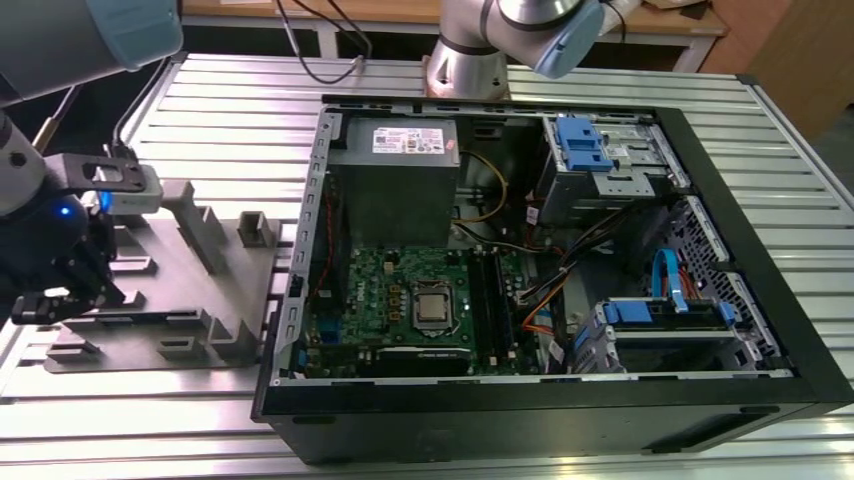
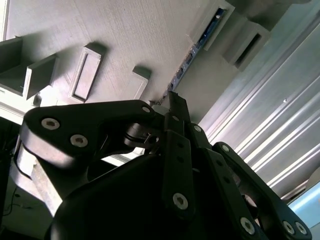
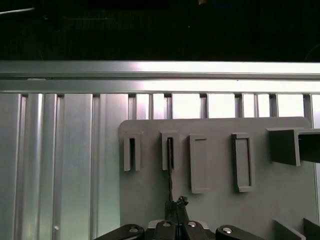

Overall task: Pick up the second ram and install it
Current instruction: 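Pick up the second ram and move it above second insertion slot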

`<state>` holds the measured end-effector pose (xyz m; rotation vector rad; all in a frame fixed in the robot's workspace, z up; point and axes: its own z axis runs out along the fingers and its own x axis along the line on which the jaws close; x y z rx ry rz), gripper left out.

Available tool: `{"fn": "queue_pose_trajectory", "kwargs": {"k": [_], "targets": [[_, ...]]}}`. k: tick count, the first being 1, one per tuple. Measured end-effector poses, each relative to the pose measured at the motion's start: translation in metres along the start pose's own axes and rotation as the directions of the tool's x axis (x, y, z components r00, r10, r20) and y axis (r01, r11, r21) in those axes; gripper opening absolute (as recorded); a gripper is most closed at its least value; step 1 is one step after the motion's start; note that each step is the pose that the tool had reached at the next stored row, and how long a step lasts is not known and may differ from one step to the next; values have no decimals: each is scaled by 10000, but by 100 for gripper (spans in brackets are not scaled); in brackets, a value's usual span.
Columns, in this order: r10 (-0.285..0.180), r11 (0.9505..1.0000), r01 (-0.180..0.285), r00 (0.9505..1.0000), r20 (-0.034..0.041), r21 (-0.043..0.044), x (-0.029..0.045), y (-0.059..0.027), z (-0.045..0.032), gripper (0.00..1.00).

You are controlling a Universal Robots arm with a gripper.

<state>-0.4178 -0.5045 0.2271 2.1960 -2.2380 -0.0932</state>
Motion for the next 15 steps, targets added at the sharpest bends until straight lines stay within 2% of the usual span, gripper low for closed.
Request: {"fn": "queue_pose_trajectory", "kwargs": {"k": [8,15], "targets": [[-53,10000,53,10000,-2,-1,3,-3,71,7],[-61,10000,61,10000,-4,-2,4,-4,80,7]]}}
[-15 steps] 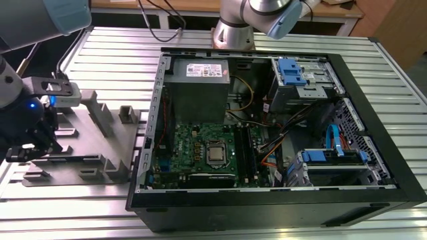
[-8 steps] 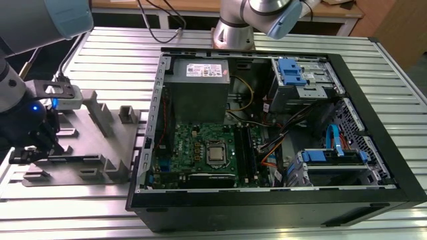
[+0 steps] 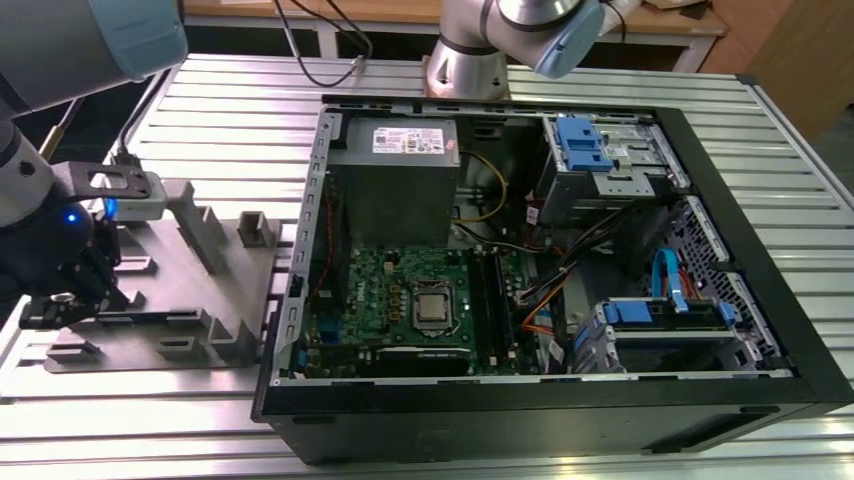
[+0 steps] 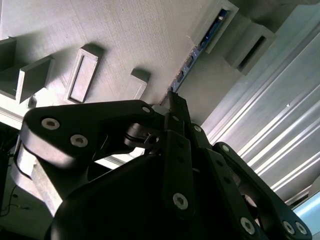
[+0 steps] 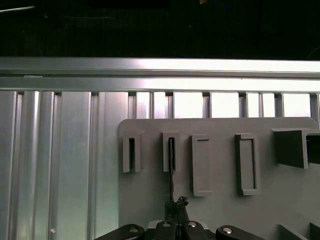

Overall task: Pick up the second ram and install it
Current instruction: 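Pick up the second ram and move it above second insertion slot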

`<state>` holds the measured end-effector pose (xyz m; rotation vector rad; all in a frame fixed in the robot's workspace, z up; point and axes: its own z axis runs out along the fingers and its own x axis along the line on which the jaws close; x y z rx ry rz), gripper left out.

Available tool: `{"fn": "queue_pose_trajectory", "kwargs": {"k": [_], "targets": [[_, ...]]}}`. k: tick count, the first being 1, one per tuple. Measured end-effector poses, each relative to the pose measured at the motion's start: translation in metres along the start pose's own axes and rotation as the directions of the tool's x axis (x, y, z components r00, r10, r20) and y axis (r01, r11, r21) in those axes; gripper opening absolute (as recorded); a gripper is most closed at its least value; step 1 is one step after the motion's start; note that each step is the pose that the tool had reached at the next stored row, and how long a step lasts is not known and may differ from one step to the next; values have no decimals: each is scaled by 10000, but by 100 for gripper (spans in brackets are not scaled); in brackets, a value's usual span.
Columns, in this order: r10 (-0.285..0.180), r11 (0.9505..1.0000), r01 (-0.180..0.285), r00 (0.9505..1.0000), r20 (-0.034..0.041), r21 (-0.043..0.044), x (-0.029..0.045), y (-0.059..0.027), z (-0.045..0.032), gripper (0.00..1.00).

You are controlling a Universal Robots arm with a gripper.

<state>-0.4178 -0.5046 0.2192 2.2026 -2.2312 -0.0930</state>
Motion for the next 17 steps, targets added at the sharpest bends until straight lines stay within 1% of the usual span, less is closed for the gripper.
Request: {"fn": "queue_pose_trajectory", "kwargs": {"k": [2,4,5,6,7,8,12,14,17], "targets": [[0,10000,0,10000,0,0,0,0,0,8],[0,10000,0,10000,0,0,0,0,1,20],[0,10000,0,10000,1,0,0,0,2,20],[0,10000,0,10000,0,0,0,0,2,27],[0,10000,0,10000,1,1,0,0,2,27],[0,10000,0,10000,0,0,0,0,2,33],[-28,10000,28,10000,0,-1,0,0,6,33],[-263,9997,263,9997,-9,-7,0,-1,15,33],[-792,9969,792,9969,-34,-30,2,-2,35,33]]}}
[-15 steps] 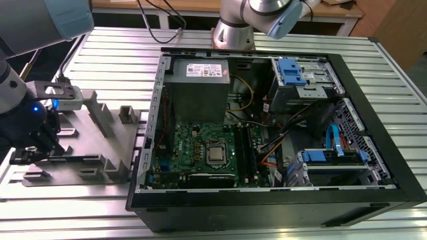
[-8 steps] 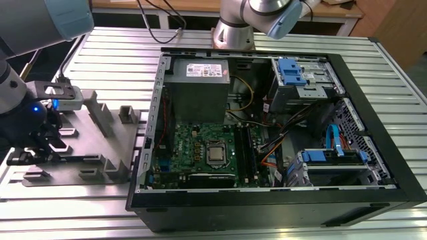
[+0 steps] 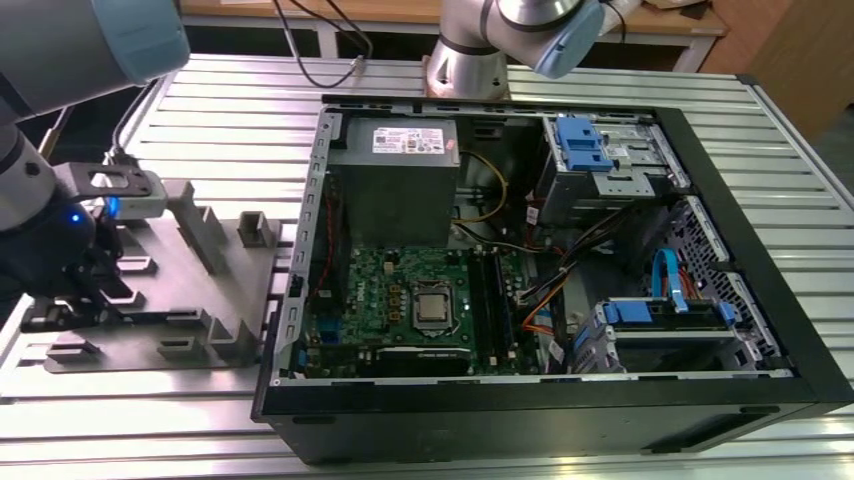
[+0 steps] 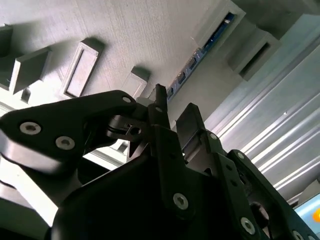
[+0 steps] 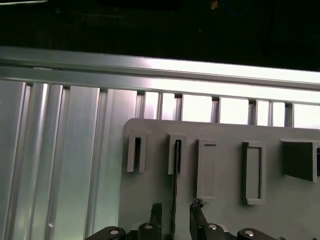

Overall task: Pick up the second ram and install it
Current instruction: 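Pick up the second ram and move it above second insertion slot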

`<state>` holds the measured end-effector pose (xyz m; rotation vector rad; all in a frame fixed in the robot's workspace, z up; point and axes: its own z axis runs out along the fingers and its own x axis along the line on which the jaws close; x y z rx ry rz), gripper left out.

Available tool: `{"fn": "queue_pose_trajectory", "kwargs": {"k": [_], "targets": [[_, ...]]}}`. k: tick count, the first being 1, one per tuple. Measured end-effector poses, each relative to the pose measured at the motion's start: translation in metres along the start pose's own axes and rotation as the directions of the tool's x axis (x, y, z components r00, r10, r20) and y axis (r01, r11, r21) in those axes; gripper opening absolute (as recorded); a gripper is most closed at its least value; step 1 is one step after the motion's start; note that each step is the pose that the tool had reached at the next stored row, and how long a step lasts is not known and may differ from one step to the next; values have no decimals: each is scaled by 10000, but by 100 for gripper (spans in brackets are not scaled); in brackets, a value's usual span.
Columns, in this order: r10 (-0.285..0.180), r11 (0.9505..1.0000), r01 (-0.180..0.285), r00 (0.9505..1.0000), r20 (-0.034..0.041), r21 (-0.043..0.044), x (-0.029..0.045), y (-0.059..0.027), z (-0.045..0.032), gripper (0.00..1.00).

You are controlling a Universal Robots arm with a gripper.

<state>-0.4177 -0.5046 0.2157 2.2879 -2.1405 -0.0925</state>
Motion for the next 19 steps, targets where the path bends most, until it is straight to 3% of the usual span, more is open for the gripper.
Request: {"fn": "queue_pose_trajectory", "kwargs": {"k": [8,19], "targets": [[-142,9999,142,9999,-8,6,4,-5,119,33],[65,10000,-65,10000,1,11,-5,-7,161,33]]}}
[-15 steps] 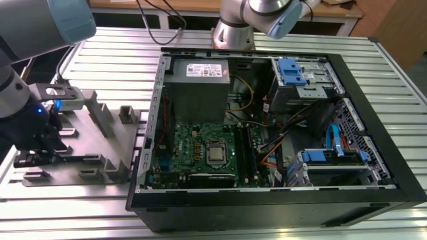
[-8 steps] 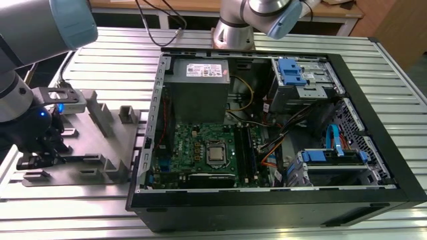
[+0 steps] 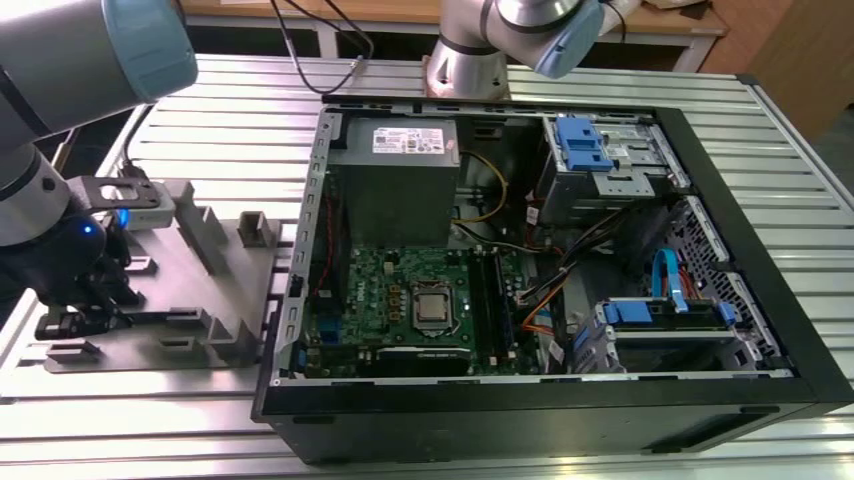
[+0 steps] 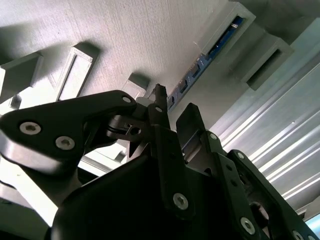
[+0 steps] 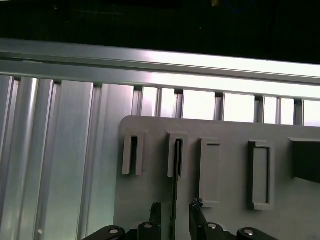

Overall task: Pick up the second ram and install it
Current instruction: 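Pick up the second ram and move it above second insertion slot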

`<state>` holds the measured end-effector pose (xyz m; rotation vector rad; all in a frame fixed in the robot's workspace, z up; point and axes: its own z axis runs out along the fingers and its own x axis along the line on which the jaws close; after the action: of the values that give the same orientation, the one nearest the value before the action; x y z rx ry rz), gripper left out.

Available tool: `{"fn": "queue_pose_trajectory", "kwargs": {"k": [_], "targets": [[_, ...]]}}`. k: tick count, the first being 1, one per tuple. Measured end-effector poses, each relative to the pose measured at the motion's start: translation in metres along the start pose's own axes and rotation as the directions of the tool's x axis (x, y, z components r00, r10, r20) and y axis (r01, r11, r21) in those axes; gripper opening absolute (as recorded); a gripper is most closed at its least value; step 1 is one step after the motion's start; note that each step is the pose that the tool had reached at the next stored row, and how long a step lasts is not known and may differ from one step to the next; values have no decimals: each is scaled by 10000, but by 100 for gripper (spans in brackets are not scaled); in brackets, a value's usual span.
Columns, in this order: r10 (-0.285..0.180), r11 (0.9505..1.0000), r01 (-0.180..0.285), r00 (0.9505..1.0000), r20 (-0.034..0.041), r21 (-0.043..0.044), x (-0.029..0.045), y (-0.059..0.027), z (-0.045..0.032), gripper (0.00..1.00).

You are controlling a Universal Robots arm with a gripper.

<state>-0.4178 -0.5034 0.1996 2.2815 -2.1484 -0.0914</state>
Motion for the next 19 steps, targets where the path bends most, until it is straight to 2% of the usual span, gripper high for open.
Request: {"fn": "queue_pose_trajectory", "kwargs": {"k": [8,9,16,19], "targets": [[0,10000,0,10000,-1,2,0,-1,1,32],[0,10000,0,10000,-1,1,0,0,1,24],[1,10000,-1,10000,-1,1,2,-1,9,24],[0,10000,0,10000,-1,-3,4,-30,8,24]]}}
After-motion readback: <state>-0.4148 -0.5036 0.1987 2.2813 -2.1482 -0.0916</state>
